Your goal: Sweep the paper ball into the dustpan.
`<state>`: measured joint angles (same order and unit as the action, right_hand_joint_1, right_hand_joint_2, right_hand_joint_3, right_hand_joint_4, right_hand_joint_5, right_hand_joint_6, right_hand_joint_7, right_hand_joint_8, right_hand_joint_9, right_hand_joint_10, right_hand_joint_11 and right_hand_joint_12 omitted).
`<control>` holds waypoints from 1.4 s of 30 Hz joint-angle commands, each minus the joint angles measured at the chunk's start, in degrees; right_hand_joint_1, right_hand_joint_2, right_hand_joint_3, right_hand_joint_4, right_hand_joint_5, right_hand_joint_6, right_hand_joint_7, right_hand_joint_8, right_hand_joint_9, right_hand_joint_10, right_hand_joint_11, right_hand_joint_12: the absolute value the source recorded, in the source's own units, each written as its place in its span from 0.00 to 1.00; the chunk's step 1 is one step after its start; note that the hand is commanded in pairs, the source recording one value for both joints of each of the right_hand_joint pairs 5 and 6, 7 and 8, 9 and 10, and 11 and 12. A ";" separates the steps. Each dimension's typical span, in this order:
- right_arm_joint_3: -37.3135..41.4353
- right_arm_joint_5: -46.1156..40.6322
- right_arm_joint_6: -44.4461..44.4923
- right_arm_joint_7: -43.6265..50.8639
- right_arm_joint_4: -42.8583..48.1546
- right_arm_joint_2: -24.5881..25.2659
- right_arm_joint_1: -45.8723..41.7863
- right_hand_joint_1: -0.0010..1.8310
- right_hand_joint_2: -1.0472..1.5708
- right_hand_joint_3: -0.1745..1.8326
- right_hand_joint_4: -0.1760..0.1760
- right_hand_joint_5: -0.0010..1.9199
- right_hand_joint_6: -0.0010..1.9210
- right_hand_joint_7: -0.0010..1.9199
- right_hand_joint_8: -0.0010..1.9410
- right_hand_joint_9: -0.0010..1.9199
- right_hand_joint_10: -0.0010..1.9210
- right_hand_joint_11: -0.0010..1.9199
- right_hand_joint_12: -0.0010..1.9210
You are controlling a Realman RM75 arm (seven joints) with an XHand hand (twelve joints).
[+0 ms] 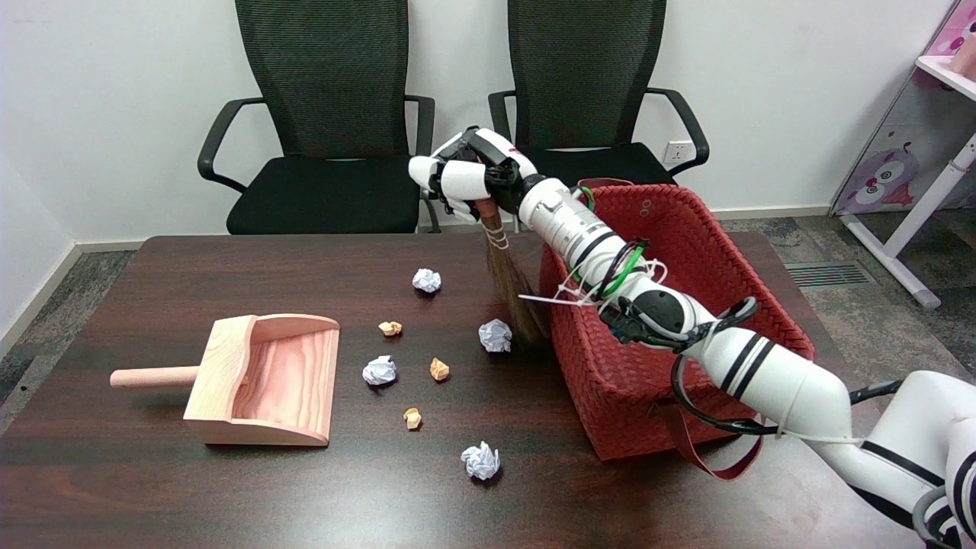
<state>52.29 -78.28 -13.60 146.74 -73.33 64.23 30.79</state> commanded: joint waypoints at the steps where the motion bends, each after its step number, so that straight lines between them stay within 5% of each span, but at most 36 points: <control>1: 0.66 0.76 2.44 0.04 -0.41 -0.60 -2.14 0.52 1.00 0.77 1.00 1.00 1.00 1.00 0.99 1.00 1.00 1.00 1.00; 23: -5.06 0.85 4.28 -0.05 -0.87 0.16 -0.71 0.52 1.00 0.78 1.00 1.00 1.00 1.00 0.99 1.00 1.00 1.00 1.00; 42: -7.61 0.85 4.63 -0.10 0.76 6.04 0.29 0.52 1.00 0.79 1.00 1.00 1.00 1.00 0.99 1.00 1.00 1.00 1.00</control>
<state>46.92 -77.43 -9.53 146.74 -74.05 66.36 30.13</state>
